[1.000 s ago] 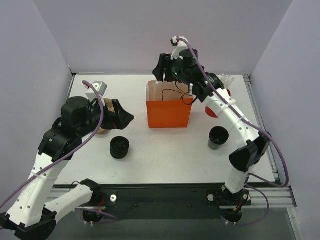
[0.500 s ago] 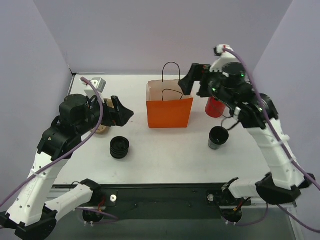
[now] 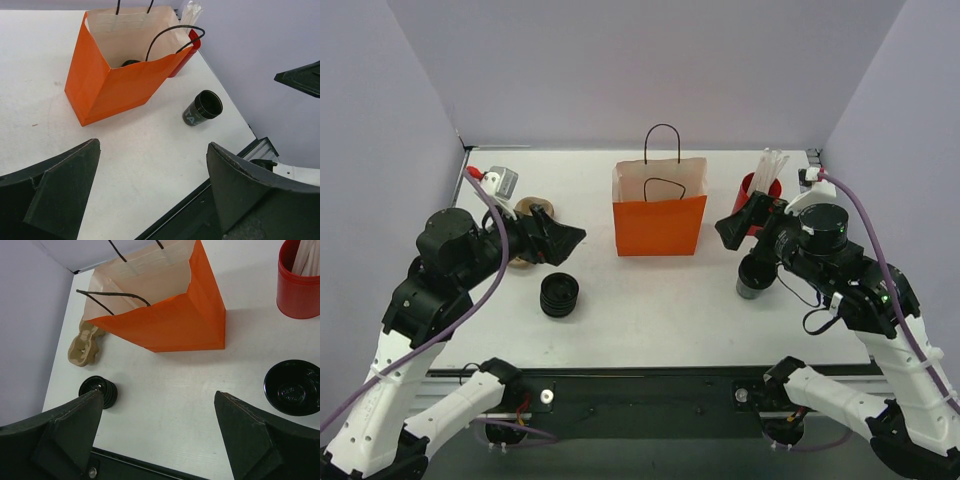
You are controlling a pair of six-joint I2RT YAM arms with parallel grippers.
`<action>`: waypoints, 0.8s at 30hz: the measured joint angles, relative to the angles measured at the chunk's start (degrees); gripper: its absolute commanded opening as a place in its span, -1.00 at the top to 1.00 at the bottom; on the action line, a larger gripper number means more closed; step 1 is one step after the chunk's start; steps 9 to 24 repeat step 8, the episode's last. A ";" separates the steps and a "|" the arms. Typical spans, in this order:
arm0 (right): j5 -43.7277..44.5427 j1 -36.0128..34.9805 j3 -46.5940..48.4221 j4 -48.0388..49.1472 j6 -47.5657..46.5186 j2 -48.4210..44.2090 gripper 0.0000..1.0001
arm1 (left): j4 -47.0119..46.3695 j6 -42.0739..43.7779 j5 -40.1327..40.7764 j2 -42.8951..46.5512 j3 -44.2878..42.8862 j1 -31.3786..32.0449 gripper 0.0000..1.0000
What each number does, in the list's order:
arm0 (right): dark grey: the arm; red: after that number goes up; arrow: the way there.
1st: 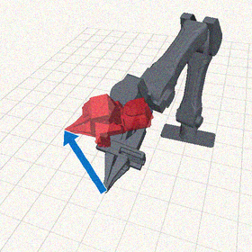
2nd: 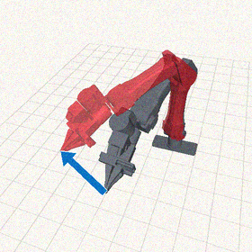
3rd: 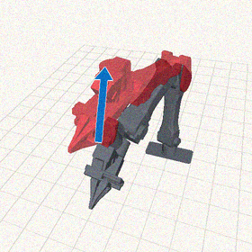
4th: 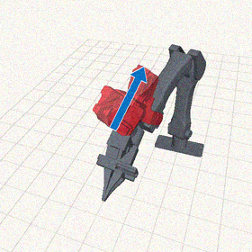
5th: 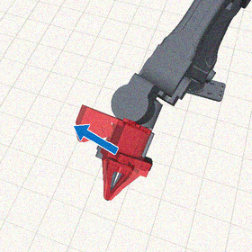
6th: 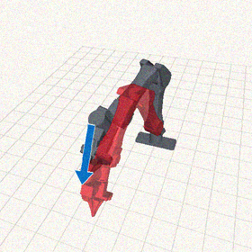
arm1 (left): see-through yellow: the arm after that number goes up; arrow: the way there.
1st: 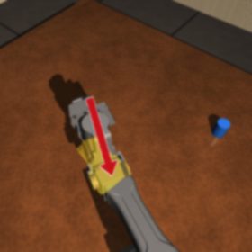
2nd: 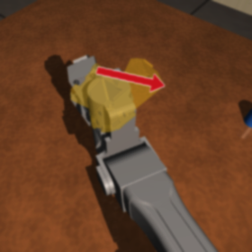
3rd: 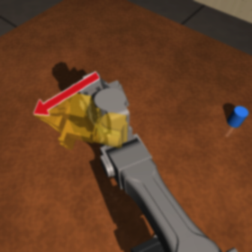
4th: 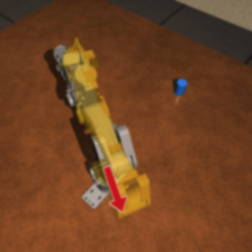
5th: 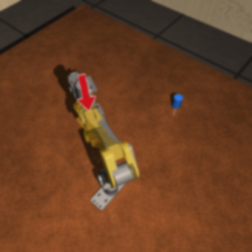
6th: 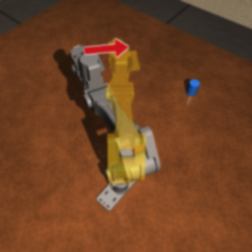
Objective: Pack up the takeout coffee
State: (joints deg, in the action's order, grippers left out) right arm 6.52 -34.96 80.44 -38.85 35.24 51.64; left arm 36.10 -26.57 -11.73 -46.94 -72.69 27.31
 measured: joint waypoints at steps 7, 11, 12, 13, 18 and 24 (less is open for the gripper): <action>0.24 0.00 -0.59 -0.02 1.22 -0.44 -1.00 | 0.00 -0.50 -0.72 -0.37 0.87 0.00 -0.94; 0.24 0.00 -0.59 -0.02 1.25 -0.52 -1.00 | 0.02 -0.66 -0.76 -0.42 0.87 0.00 -0.95; 0.24 0.00 -0.59 -0.02 1.25 -0.52 -1.00 | 0.02 -0.66 -0.76 -0.42 0.87 0.00 -0.95; 0.24 0.00 -0.59 -0.02 1.25 -0.52 -1.00 | 0.02 -0.66 -0.76 -0.42 0.87 0.00 -0.95; 0.24 0.00 -0.59 -0.02 1.25 -0.52 -1.00 | 0.02 -0.66 -0.76 -0.42 0.87 0.00 -0.95; 0.24 0.00 -0.59 -0.02 1.25 -0.52 -1.00 | 0.02 -0.66 -0.76 -0.42 0.87 0.00 -0.95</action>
